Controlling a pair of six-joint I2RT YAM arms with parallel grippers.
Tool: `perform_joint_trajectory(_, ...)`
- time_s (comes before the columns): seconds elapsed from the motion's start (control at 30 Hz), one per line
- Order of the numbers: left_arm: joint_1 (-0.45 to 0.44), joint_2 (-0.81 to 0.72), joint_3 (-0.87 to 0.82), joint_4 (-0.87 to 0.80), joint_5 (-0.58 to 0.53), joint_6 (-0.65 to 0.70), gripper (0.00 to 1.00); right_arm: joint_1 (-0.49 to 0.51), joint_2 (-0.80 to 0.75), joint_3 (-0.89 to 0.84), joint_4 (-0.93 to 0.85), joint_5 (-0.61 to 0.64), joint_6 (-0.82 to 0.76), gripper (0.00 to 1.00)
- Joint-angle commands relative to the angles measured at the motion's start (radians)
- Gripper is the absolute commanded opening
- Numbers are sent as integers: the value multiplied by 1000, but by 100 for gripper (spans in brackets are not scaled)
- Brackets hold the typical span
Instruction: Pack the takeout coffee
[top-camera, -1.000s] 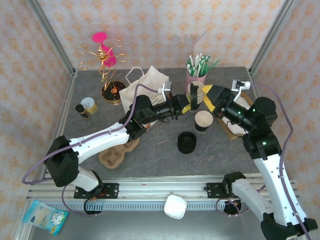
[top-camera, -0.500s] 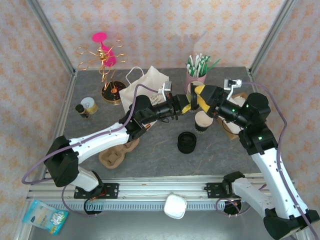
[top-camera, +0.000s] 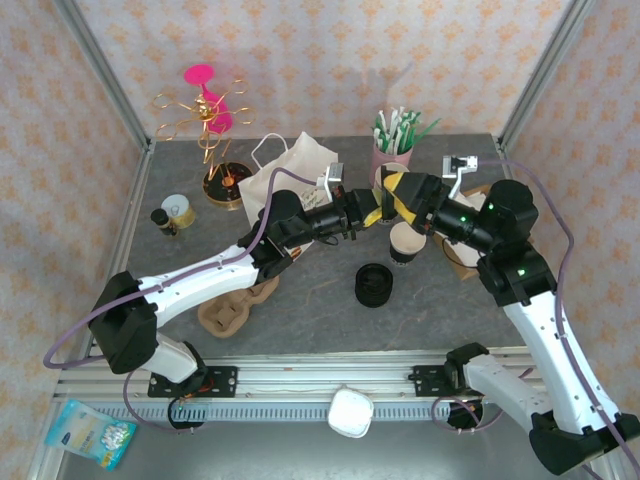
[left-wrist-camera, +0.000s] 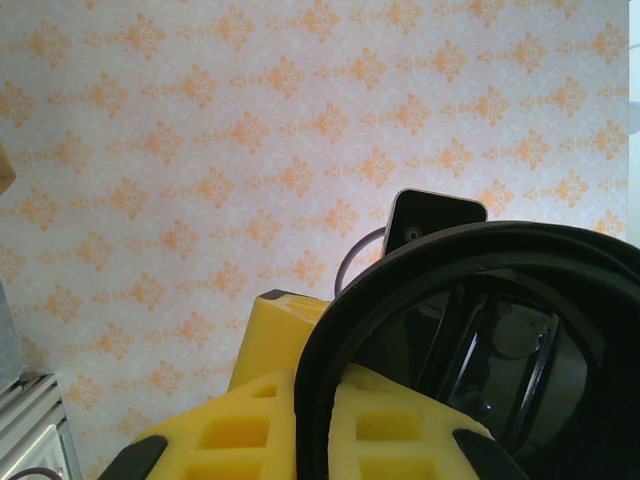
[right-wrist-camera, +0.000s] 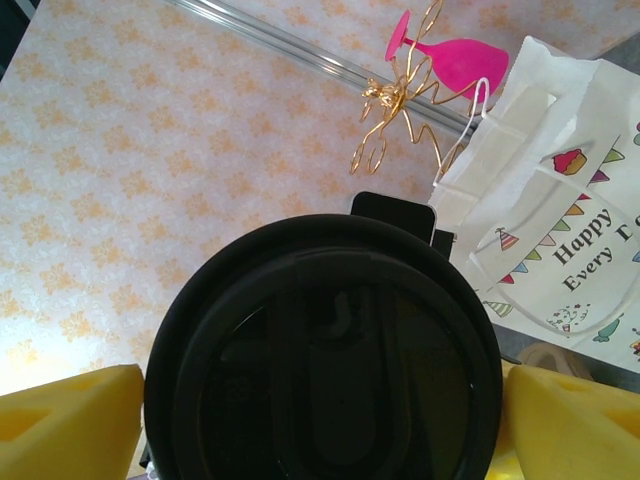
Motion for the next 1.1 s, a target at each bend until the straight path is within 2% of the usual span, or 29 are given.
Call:
perform_joint_trajectory(0.0,7,-9,31,38,21,5,11,6,-9,43,-1,10,-27,89)
perform_joint_trajectory(0.23,7,-10,23,67,24,-11,11,6,-15,47,2,21,-23,89)
perform_joint_trajectory(0.5,7,-9,17,92,30,-20,10,6,-6,40,20,18,-9,83)
perform_joint_trajectory(0.83,8,-7,26,74,32,-9,10,6,8,39,17,10,-16,81)
perform_joint_trajectory(1.07,7,-10,32,48,30,5,10,6,13,35,19,4,-14,75)
